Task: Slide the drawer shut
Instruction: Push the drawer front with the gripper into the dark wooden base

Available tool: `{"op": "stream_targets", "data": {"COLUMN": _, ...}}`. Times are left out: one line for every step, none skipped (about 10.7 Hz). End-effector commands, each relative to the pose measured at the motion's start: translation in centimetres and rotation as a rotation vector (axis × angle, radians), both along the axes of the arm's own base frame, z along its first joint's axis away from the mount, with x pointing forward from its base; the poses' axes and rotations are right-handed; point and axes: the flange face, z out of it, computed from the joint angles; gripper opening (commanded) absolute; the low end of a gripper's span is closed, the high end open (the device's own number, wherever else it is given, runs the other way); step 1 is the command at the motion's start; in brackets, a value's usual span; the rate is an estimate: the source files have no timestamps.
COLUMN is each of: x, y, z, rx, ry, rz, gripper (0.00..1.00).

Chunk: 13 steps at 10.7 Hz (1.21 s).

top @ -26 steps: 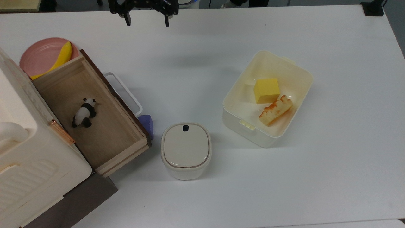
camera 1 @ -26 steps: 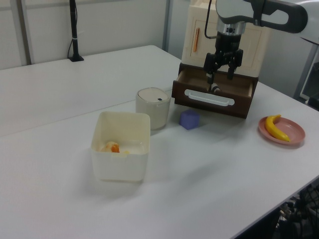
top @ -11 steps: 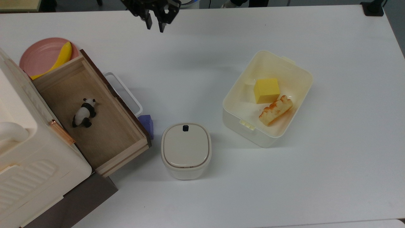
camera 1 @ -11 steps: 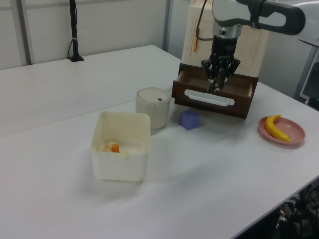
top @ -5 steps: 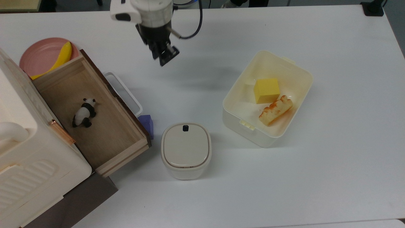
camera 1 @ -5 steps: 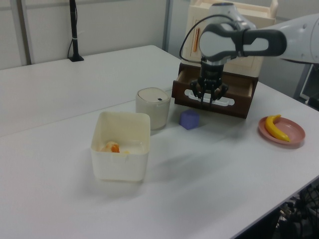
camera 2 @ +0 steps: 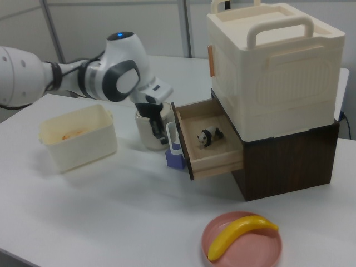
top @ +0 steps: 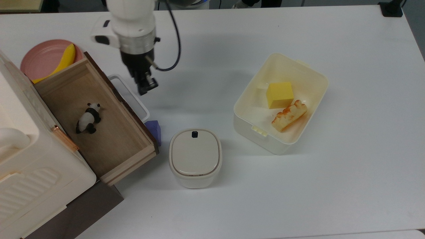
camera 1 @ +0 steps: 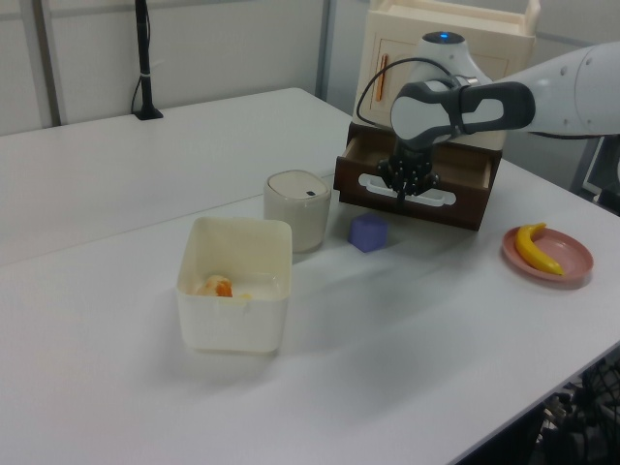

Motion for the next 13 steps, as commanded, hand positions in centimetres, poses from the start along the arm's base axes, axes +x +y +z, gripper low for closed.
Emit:
{"op": "stream_targets", "data": {"x": 2.9, "y": -3.8, "z": -1.2, "rx": -0.076, "ry": -0.083, "rz": -0.048, "gripper": 0.00}}
{"op": "stream_targets", "data": {"x": 3.8, "y": -5.9, "z": -1.3, "rx": -0.098, "ry": -0.133, "rz": -0.075, "gripper": 0.00}}
{"op": "stream_targets", "data": {"x": 4.4, "y": -8.0, "z": -1.2, "rx": -0.124, "ry": -0.172, "rz": -0.099, "gripper": 0.00}}
{"op": "stream_targets", "data": {"x": 5.3, "y": -9.8, "z": -1.2, "rx": -0.146, "ry": -0.213, "rz": -0.114, "gripper": 0.00}}
{"op": "stream_targets", "data": {"x": 6.3, "y": -11.2, "z": -1.2, "rx": -0.173, "ry": -0.232, "rz": -0.119, "gripper": 0.00}}
{"op": "stream_targets", "data": {"x": 7.0, "y": -12.3, "z": -0.8, "rx": -0.192, "ry": -0.254, "rz": -0.126, "gripper": 0.00}}
{"op": "stream_targets", "data": {"x": 7.2, "y": -12.7, "z": -0.5, "rx": -0.206, "ry": -0.275, "rz": -0.121, "gripper": 0.01}}
{"op": "stream_targets", "data": {"x": 7.2, "y": -12.4, "z": -0.1, "rx": -0.224, "ry": -0.277, "rz": -0.099, "gripper": 0.01}}
{"op": "stream_targets", "data": {"x": 6.7, "y": -11.4, "z": 0.7, "rx": -0.234, "ry": -0.262, "rz": -0.060, "gripper": 0.01}}
{"op": "stream_targets", "data": {"x": 5.8, "y": -8.6, "z": 0.4, "rx": -0.216, "ry": -0.198, "rz": 0.013, "gripper": 0.01}}
{"op": "stream_targets", "data": {"x": 4.8, "y": -5.9, "z": 0.3, "rx": -0.196, "ry": -0.091, "rz": 0.086, "gripper": 0.01}}
{"op": "stream_targets", "data": {"x": 3.7, "y": -2.4, "z": 0.5, "rx": -0.163, "ry": 0.025, "rz": 0.188, "gripper": 0.03}}
{"op": "stream_targets", "data": {"x": 2.0, "y": 0.4, "z": 1.7, "rx": -0.107, "ry": 0.101, "rz": 0.298, "gripper": 0.07}}
